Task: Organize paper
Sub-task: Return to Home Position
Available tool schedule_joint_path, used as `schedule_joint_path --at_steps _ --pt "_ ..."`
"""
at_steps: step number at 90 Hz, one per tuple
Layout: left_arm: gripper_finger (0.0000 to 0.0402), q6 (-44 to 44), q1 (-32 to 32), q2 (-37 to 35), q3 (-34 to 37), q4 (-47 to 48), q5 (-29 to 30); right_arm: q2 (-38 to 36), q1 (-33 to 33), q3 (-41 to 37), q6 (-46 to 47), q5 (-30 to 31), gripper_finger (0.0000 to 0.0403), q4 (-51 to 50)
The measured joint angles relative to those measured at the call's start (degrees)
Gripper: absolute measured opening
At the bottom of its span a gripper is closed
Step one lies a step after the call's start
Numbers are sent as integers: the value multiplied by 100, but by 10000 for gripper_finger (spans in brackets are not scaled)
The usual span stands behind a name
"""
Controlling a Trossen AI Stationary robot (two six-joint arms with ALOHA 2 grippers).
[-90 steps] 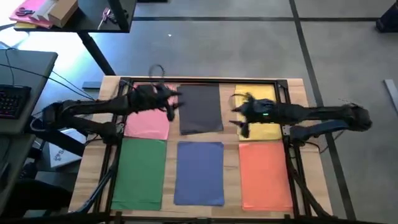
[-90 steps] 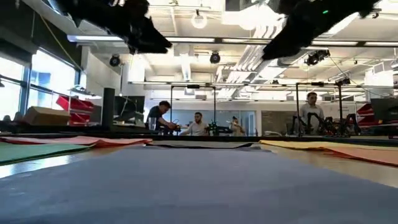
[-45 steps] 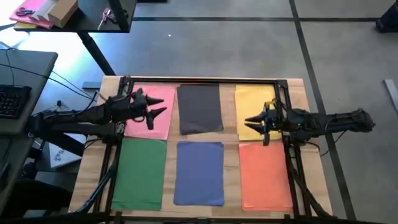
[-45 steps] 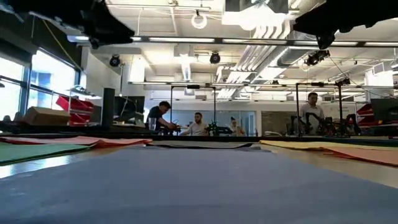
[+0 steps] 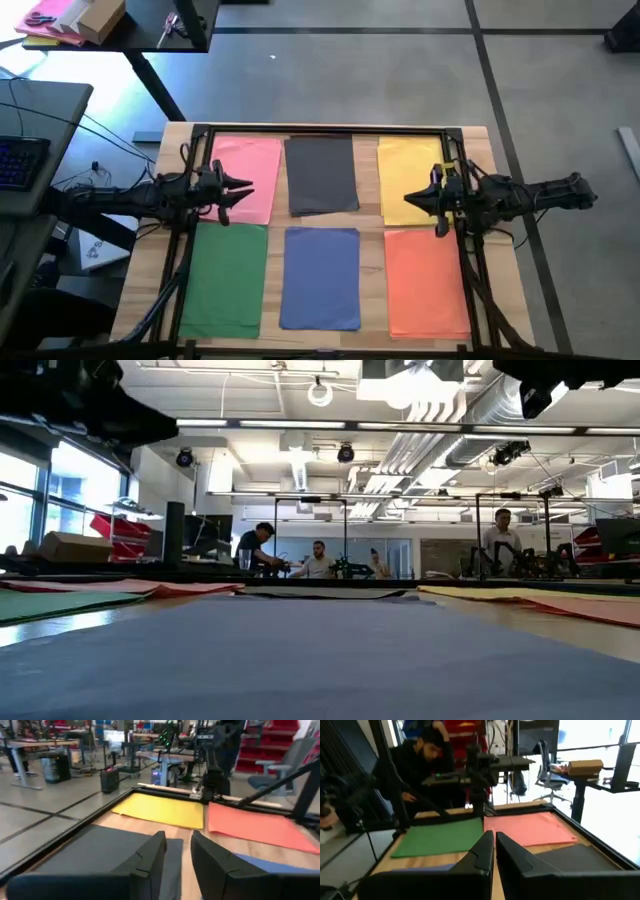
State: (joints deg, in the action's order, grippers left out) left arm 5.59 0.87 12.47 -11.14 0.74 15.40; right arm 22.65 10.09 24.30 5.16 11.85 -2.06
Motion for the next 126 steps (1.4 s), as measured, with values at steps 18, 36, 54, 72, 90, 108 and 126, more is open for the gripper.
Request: schedule_joint_path --at_steps 18,36,54,72,90,108,126 --pt "52 25 241 -538 320 -81 153 -62 0 -1115 146 -50 0 1616" --pt "38 -101 537 -667 1048 -698 279 -65 0 -2124 100 -324 0 2651" --pt "22 -460 644 -694 1042 -698 717 -406 -7 -2364 253 130 0 2048" --pt "10 -223 657 -900 1035 -420 526 -1602 -1 -2372 10 200 0 1477" --pt "1 -903 788 -1209 1030 -641 271 -2235 -4 -2374 108 -44 0 820" --pt "0 -874 786 -1219 1045 -504 -785 -2189 0 -2374 620 -695 0 739" --pt "0 -923 786 -1214 1045 -632 -674 -2134 -2 -2374 935 -528 0 395"
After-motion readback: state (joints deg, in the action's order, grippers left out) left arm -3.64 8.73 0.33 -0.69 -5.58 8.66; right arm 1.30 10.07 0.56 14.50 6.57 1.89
